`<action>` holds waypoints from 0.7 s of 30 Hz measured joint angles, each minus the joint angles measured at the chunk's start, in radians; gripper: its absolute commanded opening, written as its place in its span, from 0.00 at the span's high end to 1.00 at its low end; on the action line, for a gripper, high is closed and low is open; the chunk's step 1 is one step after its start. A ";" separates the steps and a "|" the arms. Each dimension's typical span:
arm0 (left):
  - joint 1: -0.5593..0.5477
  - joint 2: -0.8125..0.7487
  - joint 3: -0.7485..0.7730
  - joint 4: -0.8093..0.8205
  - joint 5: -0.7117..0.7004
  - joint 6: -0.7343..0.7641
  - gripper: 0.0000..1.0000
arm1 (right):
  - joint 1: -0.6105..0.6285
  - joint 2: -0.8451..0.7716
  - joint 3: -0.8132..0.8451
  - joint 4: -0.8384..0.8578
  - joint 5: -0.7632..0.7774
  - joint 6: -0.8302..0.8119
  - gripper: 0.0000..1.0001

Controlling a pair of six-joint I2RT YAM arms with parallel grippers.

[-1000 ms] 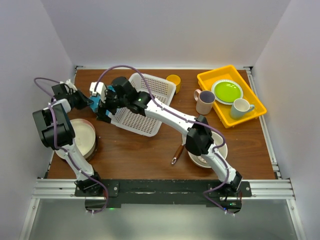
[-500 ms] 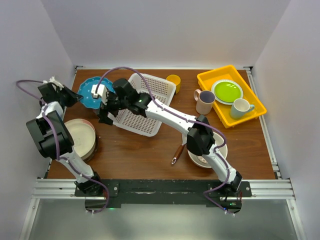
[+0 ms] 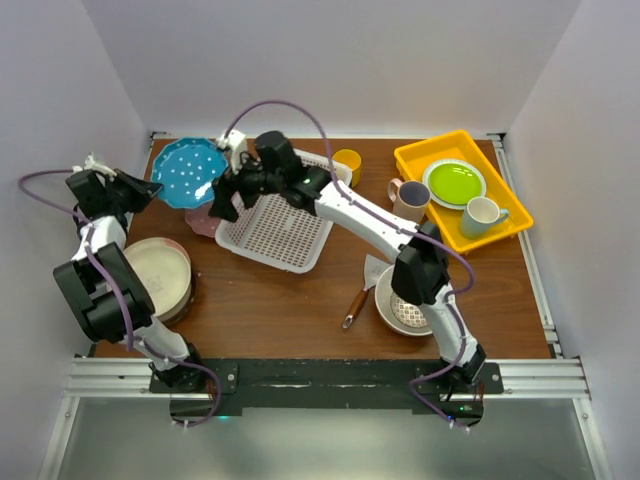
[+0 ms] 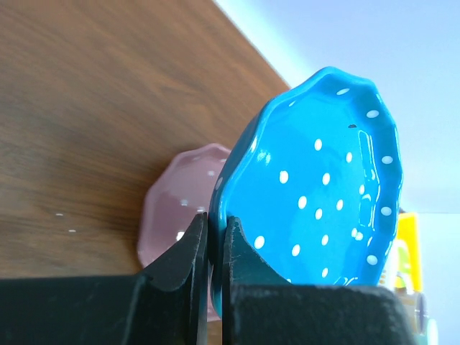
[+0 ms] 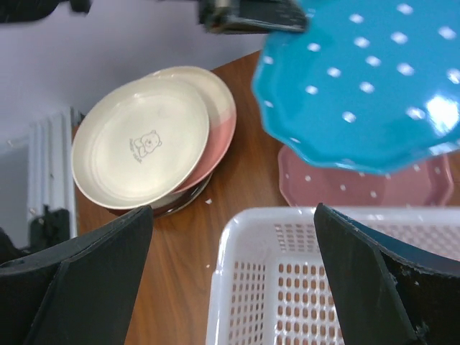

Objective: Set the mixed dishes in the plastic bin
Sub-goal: Pick up the plate at the center of the board.

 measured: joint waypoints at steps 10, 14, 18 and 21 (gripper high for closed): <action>-0.086 -0.175 -0.094 0.053 0.000 -0.077 1.00 | -0.173 -0.278 -0.312 0.105 0.049 0.324 0.02; -0.163 -0.238 -0.123 0.043 -0.037 -0.077 1.00 | -0.197 -0.393 -0.459 0.138 0.060 0.370 0.02; -0.257 -0.313 -0.172 0.040 -0.106 -0.095 1.00 | -0.215 -0.501 -0.611 0.168 0.076 0.397 0.02; -0.320 -0.364 -0.215 0.029 -0.153 -0.119 1.00 | -0.228 -0.578 -0.741 0.215 0.082 0.430 0.02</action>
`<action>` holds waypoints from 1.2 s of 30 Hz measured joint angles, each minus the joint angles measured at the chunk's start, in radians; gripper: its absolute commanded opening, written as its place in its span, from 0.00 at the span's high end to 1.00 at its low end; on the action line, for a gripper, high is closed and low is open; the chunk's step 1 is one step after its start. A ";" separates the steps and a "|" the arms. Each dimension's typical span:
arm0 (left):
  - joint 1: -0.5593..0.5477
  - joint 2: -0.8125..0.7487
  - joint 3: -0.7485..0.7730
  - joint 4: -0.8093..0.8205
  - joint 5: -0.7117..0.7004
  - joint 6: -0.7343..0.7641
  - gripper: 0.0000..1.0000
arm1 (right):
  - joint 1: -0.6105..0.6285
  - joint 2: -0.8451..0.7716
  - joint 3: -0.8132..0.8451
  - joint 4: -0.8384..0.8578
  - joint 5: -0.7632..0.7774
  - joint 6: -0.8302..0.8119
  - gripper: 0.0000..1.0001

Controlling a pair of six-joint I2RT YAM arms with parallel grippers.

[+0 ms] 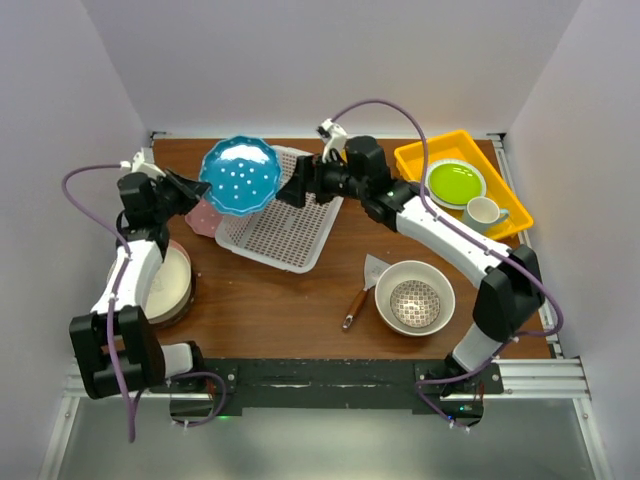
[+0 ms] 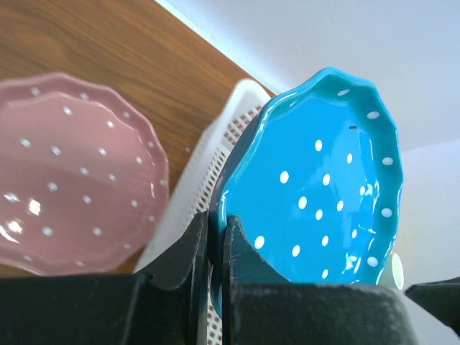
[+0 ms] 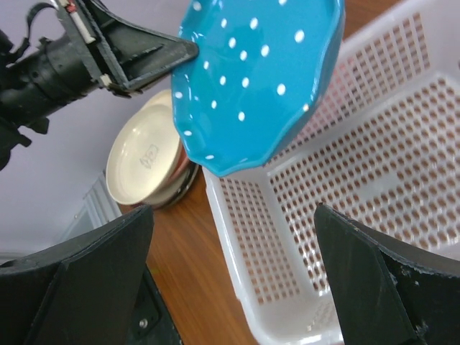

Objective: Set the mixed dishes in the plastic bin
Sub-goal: Pick up the plate at the center of the board.

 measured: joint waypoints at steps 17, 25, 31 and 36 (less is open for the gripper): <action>-0.271 -0.190 -0.131 -0.077 -0.290 -0.141 1.00 | -0.014 -0.069 -0.252 0.222 0.080 0.227 0.04; -0.380 -0.224 -0.151 -0.108 -0.406 -0.184 1.00 | -0.014 -0.010 -0.252 0.250 0.130 0.323 0.32; -0.410 -0.241 -0.165 -0.100 -0.462 -0.219 1.00 | -0.037 -0.005 -0.269 0.257 0.152 0.344 1.00; -0.426 -0.248 -0.180 -0.060 -0.467 -0.209 0.68 | -0.077 0.006 -0.274 0.292 0.097 0.375 1.00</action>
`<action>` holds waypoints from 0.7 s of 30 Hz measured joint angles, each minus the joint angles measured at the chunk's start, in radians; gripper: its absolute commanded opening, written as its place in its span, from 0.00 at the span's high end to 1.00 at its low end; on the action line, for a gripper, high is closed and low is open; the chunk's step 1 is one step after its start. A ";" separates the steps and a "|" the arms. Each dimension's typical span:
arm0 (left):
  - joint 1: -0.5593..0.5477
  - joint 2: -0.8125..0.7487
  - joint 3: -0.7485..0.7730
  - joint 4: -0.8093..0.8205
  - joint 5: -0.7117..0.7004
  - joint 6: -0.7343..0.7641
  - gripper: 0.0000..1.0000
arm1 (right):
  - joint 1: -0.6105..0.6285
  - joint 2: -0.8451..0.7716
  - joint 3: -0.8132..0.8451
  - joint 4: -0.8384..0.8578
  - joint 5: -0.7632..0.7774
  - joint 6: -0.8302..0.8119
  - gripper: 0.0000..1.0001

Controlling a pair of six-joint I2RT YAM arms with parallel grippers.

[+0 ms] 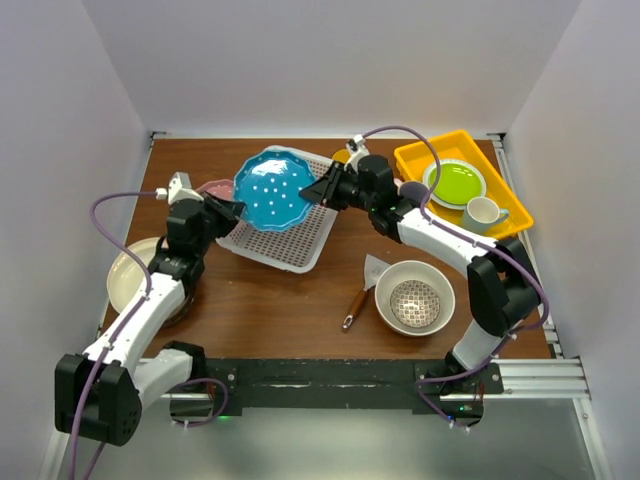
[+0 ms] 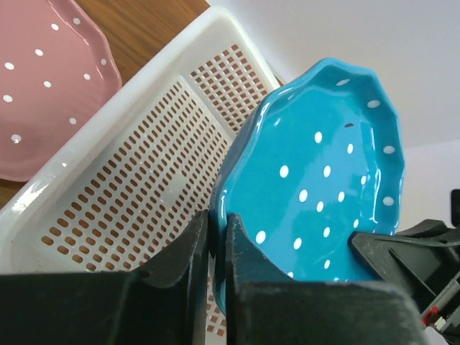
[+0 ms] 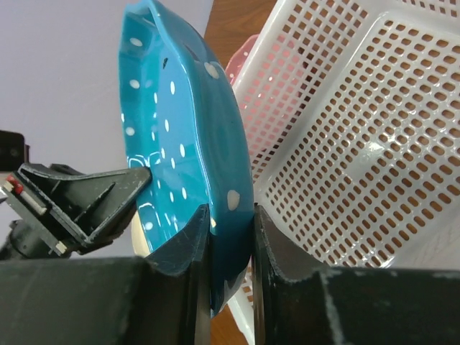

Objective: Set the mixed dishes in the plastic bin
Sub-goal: Pick up the plate at the center of the board, then place the plate in the plastic bin.

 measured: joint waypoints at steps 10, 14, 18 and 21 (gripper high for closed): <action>-0.001 -0.128 0.052 -0.016 -0.003 0.267 0.13 | -0.061 0.097 0.037 -0.046 -0.063 -0.005 1.00; -0.001 -0.241 0.087 -0.080 -0.099 0.436 0.12 | -0.069 0.151 0.056 -0.092 -0.043 -0.030 1.00; -0.001 -0.340 0.082 -0.144 -0.189 0.577 0.11 | -0.069 0.224 0.111 -0.129 -0.012 -0.071 1.00; -0.001 -0.392 0.056 -0.180 -0.235 0.646 0.11 | -0.069 0.265 0.158 -0.152 0.011 -0.101 1.00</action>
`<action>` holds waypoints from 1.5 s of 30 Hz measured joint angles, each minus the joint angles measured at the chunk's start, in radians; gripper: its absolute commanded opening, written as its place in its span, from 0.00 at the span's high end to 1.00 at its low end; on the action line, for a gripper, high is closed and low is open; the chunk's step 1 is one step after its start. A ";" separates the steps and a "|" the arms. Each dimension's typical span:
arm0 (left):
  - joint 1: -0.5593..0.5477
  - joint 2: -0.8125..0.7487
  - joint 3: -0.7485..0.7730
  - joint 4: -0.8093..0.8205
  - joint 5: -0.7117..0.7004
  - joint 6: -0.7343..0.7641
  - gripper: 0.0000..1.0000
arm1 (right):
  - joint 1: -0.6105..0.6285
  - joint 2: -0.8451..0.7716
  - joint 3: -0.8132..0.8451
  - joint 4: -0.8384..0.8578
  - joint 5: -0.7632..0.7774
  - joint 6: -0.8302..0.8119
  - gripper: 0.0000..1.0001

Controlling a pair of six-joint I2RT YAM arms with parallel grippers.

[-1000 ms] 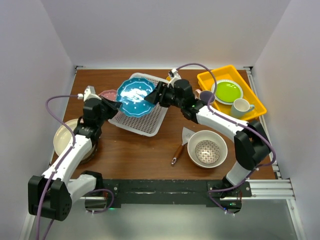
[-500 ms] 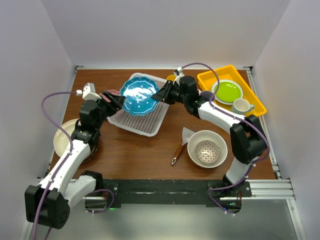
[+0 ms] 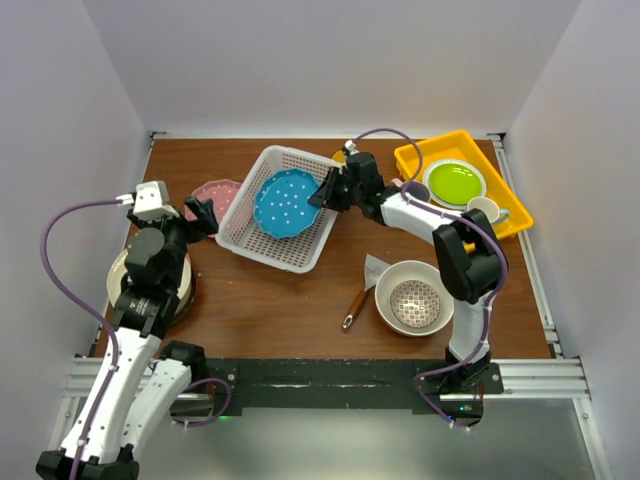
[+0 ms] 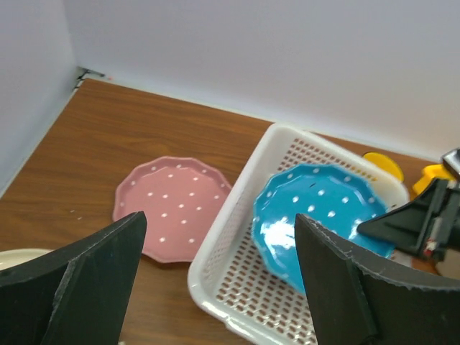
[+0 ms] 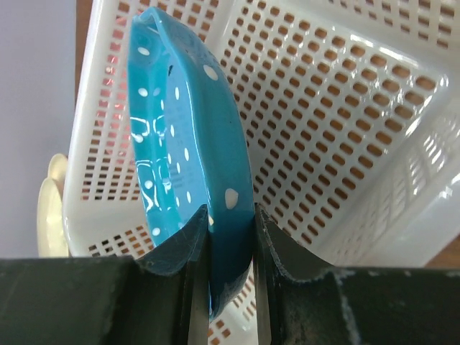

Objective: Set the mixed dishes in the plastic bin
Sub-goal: Place the plate in the plastic bin.

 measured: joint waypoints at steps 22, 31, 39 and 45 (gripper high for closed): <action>0.000 -0.028 -0.057 -0.082 -0.056 0.064 0.10 | -0.001 0.183 0.289 -0.133 0.131 -0.106 0.65; 0.000 -0.029 -0.058 -0.082 -0.056 0.064 0.10 | 0.000 0.184 0.322 -0.149 0.170 -0.140 0.49; 0.000 -0.032 -0.058 -0.082 -0.056 0.064 0.10 | 0.016 0.184 0.378 -0.225 0.235 -0.243 0.41; 0.000 -0.033 -0.058 -0.082 -0.056 0.064 0.10 | 0.042 0.184 0.406 -0.243 0.262 -0.305 0.40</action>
